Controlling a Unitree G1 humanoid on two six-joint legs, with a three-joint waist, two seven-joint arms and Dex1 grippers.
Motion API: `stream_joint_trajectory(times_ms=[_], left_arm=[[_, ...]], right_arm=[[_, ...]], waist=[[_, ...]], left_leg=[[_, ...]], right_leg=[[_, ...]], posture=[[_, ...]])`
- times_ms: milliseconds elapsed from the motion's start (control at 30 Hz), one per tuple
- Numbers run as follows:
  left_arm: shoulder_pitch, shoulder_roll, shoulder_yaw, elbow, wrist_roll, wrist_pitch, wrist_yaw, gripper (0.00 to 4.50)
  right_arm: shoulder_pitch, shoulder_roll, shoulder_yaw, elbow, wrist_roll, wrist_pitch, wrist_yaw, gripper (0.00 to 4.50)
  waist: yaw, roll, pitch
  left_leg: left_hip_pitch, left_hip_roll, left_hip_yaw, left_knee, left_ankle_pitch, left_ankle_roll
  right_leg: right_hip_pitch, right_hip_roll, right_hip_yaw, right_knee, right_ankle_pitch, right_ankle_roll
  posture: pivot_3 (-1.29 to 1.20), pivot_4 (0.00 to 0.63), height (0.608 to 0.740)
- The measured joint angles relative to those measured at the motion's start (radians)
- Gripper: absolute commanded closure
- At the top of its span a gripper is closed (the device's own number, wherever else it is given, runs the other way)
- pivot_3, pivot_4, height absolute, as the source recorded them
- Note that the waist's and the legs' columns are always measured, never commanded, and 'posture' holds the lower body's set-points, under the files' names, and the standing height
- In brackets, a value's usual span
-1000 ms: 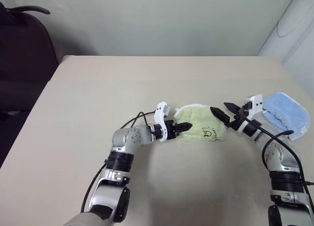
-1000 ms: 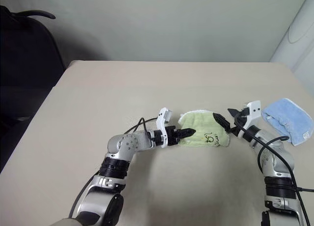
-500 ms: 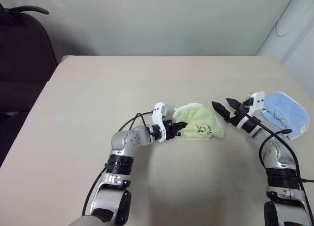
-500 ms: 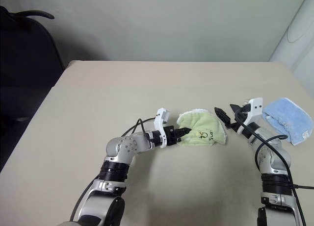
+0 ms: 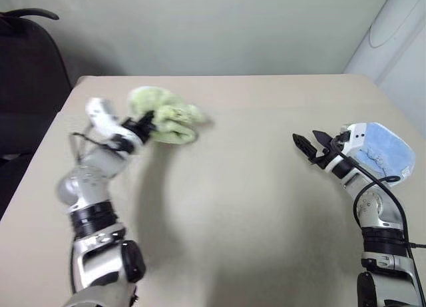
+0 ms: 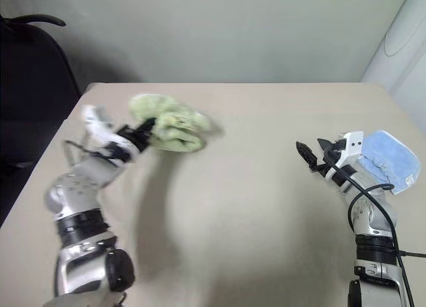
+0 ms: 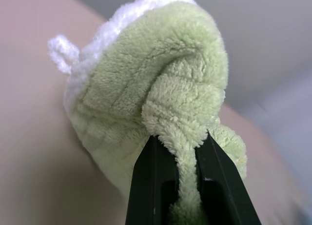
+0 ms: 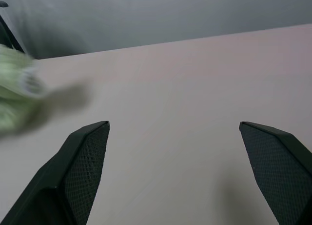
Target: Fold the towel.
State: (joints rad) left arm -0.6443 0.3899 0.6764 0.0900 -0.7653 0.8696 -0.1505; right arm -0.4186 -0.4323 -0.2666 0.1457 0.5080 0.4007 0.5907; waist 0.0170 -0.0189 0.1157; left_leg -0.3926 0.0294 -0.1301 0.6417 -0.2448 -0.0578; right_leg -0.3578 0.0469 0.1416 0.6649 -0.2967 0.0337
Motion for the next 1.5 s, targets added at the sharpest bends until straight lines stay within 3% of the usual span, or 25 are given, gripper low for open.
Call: stream_joint_trajectory(times_ms=[100,233,433,667,967,1167,1233,1300,1367,1500], left_arm=[[0.102,0.042,0.133,-0.001,-0.001,-0.057,0.055,4.49],[0.268,-0.023,0.234,-0.008,-0.021,-0.078,0.133,4.49],[0.342,-0.101,0.245,-0.074,-0.081,-0.103,0.173,2.53],[0.376,-0.096,0.238,-0.092,-0.174,-0.121,0.169,0.08],[0.595,0.003,0.203,-0.157,-0.217,-0.12,0.059,0.03],[0.837,0.046,0.229,-0.261,-0.225,-0.178,-0.151,0.03],[0.876,0.087,0.211,-0.347,-0.211,-0.203,-0.213,0.03],[0.885,0.144,0.135,-0.45,-0.159,-0.238,-0.266,0.03],[0.849,0.198,-0.02,-0.543,-0.064,-0.276,-0.306,0.03],[0.666,0.163,-0.321,-0.552,0.077,-0.312,-0.305,0.03]], right_arm=[[-0.009,0.002,0.003,0.016,-0.001,-0.005,0.005,0.0],[-0.025,0.009,0.011,0.042,-0.001,-0.011,0.018,0.0],[-0.059,0.022,0.045,0.078,-0.014,-0.023,0.04,0.0],[-0.066,0.036,0.055,0.083,-0.023,-0.027,0.05,0.0],[-0.019,0.04,0.055,0.056,-0.022,-0.027,0.051,0.0],[0.01,0.039,0.052,0.031,-0.022,-0.023,0.056,0.0],[0.02,0.037,0.063,0.025,-0.023,-0.022,0.07,0.0],[0.021,0.036,0.089,0.005,-0.026,-0.024,0.091,0.0],[0.02,0.035,0.124,-0.018,-0.033,-0.029,0.121,0.0],[0.015,0.036,0.163,-0.026,-0.046,-0.059,0.157,0.0]], waist=[[-0.003,0.0,0.0],[0.001,-0.001,0.0],[0.002,-0.004,0.001],[-0.001,-0.004,0.001],[-0.017,-0.003,0.001],[-0.015,-0.005,0.001],[-0.004,-0.006,0.002],[0.003,-0.006,0.002],[0.008,-0.004,0.002],[0.004,-0.005,0.001]], left_leg=[[0.0,0.0,0.0,-0.001,0.0,0.0],[0.0,0.0,-0.001,0.0,0.0,0.0],[0.0,0.0,-0.001,-0.001,0.0,0.0],[0.0,0.0,-0.001,-0.001,0.0,0.0],[0.001,0.0,0.0,-0.002,0.0,0.0],[0.0,0.0,-0.002,-0.003,-0.001,0.001],[0.001,0.0,-0.005,-0.003,-0.006,0.01],[0.002,0.0,-0.006,-0.002,-0.006,0.01],[0.003,-0.001,-0.006,-0.002,-0.006,0.01],[0.003,0.0,-0.004,-0.002,-0.005,0.007]], right_leg=[[0.0,0.0,0.0,0.0,0.0,0.0],[0.001,0.0,0.0,-0.001,0.0,0.0],[0.0,0.0,-0.001,-0.001,0.0,-0.001],[0.0,0.0,-0.001,-0.001,0.001,-0.001],[0.0,0.0,0.0,-0.001,0.001,-0.001],[0.001,0.0,-0.001,-0.001,0.0,-0.002],[-0.001,0.001,-0.003,-0.002,0.0,-0.003],[-0.001,0.001,-0.003,-0.003,0.0,-0.003],[0.001,0.0,-0.003,-0.003,0.0,-0.003],[0.004,0.0,-0.003,-0.002,0.001,-0.004]], posture=[[0.0,0.15,0.74],[0.0,0.15,0.74],[0.0,0.15,0.74],[0.0,0.15,0.74],[0.0,0.15,0.74],[0.0,0.15,0.74],[0.0,0.15,0.74],[0.0,0.15,0.74],[0.0,0.15,0.74],[0.0,0.15,0.74]])
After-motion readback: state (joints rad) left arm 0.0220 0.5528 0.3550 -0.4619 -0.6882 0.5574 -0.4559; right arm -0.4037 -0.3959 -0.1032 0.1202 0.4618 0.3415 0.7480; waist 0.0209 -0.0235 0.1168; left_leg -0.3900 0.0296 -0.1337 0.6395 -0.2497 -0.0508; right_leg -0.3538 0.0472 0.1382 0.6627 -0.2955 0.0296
